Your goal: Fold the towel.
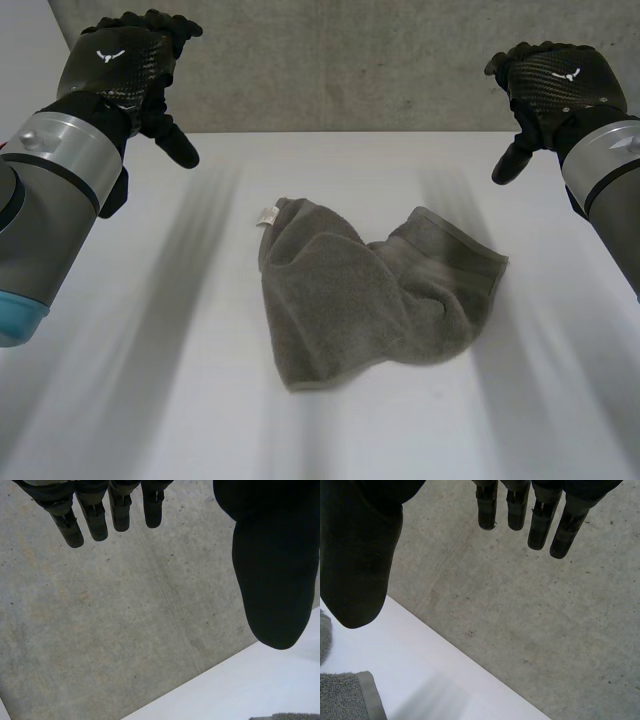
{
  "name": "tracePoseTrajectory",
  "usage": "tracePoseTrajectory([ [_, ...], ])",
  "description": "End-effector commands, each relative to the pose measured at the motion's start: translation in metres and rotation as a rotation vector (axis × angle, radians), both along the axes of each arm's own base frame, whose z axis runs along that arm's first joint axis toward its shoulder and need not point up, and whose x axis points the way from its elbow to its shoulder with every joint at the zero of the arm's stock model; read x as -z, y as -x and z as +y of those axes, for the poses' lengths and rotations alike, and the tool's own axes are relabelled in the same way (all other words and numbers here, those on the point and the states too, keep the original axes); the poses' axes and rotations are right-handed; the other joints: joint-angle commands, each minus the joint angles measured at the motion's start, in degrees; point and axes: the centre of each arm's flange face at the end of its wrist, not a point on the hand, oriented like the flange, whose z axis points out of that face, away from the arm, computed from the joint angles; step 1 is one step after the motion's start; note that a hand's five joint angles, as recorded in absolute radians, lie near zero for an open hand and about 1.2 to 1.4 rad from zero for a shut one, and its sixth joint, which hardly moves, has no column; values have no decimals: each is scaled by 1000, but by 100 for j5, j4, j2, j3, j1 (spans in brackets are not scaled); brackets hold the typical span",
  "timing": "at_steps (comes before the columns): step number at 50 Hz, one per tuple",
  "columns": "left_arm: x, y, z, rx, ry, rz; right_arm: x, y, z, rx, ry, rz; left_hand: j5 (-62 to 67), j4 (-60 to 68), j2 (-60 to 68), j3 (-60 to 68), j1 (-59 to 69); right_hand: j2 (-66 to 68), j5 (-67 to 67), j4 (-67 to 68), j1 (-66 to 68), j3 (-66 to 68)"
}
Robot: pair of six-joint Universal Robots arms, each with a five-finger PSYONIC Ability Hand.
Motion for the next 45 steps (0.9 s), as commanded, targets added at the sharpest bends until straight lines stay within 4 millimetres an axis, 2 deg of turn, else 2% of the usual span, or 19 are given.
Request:
tracePoseTrajectory([
  [1,6,0,2,2,-26,-12,-1,2,-2,3,3,-2,205,367,366,372,349,-409,-333,-464,-287,-387],
  [4,11,-1,5,5,-53,-24,-1,2,-3,-24,4,15,374,537,535,542,519,-409,-333,-464,-287,-387],
  [6,21,1,12,19,-98,-44,6,0,2,-98,-14,120,845,1008,1006,1013,990,-409,-333,-464,-287,-387],
  [8,53,3,33,57,-231,-108,12,2,4,-138,-31,193,1901,2063,2062,2068,2045,-409,-333,-464,-287,-387],
  [9,53,3,33,57,-232,-109,19,5,5,-173,-47,264,1905,2068,2066,2073,2049,-409,-333,-464,-287,-387],
  [10,67,3,41,72,-276,-135,19,5,5,-173,-47,264,2405,2567,2566,2572,2549,-409,-333,-464,-287,-387],
  [11,80,1,48,79,-315,-158,29,10,8,-209,-72,337,2709,2872,2870,2877,2854,-409,-333,-464,-287,-387],
  [12,80,1,48,80,-315,-158,29,10,8,-210,-72,338,2712,2875,2873,2880,2857,-409,-333,-464,-287,-387],
  [14,99,-2,60,90,-376,-190,49,16,15,-290,-107,442,2730,2892,2891,2897,2874,-409,-333,-464,-287,-387],
  [17,107,-2,66,99,-401,-203,63,18,20,-356,-108,509,2662,2825,2823,2830,2806,-317,-242,-372,-195,-295],
  [19,120,1,78,127,-440,-227,71,22,21,-365,-123,525,2361,2524,2522,2529,2506,-267,-191,-322,-144,-245],
  [23,138,4,83,146,-475,-251,85,33,20,-370,-169,519,1670,1832,1830,1837,1814,-216,-140,-271,-93,-194],
  [25,150,7,83,153,-495,-263,104,35,20,-403,-208,499,1636,1799,1797,1804,1780,-132,-56,-187,-10,-110],
  [26,159,11,84,163,-506,-271,104,35,20,-403,-208,499,1603,1765,1764,1770,1747,-132,-56,-186,-9,-110],
  [27,166,14,86,173,-514,-279,117,34,21,-421,-235,491,1386,1549,1547,1554,1530,-98,-22,-153,24,-76],
  [28,166,14,86,173,-514,-279,128,34,21,-433,-258,485,1384,1546,1545,1551,1528,-15,61,-70,108,7],
  [34,177,25,84,192,-483,-267,151,34,21,-437,-329,460,1030,1193,1191,1198,1175,474,550,419,596,496],
  [38,183,36,88,222,-468,-240,170,35,15,-408,-421,355,980,1143,1141,1148,1124,776,852,721,898,798],
  [45,192,45,85,227,-467,-235,173,38,10,-383,-427,311,980,1143,1141,1148,1124,760,836,705,882,782],
])
